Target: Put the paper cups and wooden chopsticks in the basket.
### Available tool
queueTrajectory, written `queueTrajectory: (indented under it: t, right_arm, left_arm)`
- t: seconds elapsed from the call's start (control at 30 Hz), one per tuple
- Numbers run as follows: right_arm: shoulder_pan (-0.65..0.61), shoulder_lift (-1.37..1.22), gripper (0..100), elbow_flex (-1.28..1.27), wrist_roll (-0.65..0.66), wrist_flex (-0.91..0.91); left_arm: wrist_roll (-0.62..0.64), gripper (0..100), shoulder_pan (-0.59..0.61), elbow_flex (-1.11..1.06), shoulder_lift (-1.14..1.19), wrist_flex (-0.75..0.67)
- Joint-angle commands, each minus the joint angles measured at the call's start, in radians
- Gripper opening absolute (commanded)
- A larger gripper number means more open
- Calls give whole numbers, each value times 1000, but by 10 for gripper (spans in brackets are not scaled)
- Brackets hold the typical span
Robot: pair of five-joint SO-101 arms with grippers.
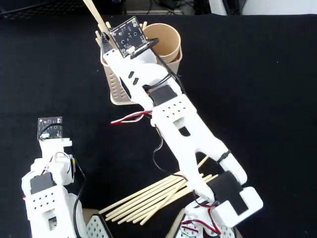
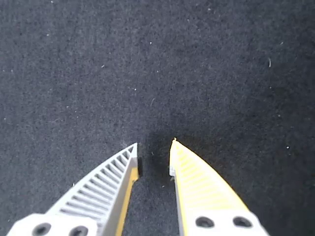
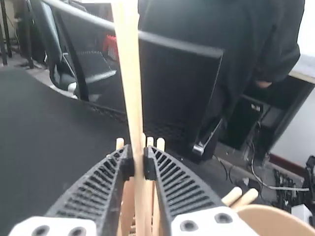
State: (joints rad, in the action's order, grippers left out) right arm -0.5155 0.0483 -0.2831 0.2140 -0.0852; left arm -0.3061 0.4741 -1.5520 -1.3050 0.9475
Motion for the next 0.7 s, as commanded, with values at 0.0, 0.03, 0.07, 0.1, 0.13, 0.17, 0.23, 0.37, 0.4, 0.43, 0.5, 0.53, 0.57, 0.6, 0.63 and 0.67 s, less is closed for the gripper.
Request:
queueTrajectory:
  t: [0.0, 0.03, 0.07, 0.1, 0.13, 0.17, 0.23, 0.37, 0.4, 0.43, 0.5, 0.53, 0.57, 0.6, 0.63, 0.67]
  right_arm:
    - [11, 18, 117, 77, 2, -103]
    - [11, 25, 131, 93, 2, -146]
    - [11, 36, 135, 110, -2, -183]
    - [11, 47, 132, 128, -5, -219]
    - [11, 61, 129, 145, -5, -247]
    - [11, 77, 123, 162, -5, -272]
    - [11, 122, 114, 186, -5, -315]
    - [9, 272, 114, 196, 2, -477]
    - [9, 317, 114, 196, 2, -552]
    - [11, 360, 114, 196, 2, -640]
    - [12, 433, 114, 196, 3, -815]
    - [12, 461, 114, 194, 3, -902]
    - [12, 481, 116, 194, 3, -987]
    - [11, 492, 116, 194, 3, -1063]
    - [11, 496, 116, 194, 5, -1132]
    - [11, 495, 117, 194, 9, -1197]
  left_arm:
    - [5, 120, -13, 4, -11, -14]
    - [5, 120, -13, 4, -11, -14]
    - [5, 120, -13, 4, -11, -14]
    - [5, 120, -13, 4, -11, -14]
    - [5, 120, -13, 4, -11, -14]
    - [5, 120, -13, 4, -11, -14]
    - [5, 120, -13, 4, -11, -14]
    - [5, 120, -13, 4, -11, -14]
    - [5, 120, -13, 4, -11, -14]
    - [5, 120, -13, 4, -11, -14]
    - [5, 120, -13, 4, -11, -14]
    - [5, 120, -13, 4, -11, -15]
    - [5, 120, -13, 4, -11, -15]
    - [5, 120, -15, 4, -11, -15]
    - [5, 120, -15, 4, -11, -15]
    - [5, 120, -15, 4, -11, -15]
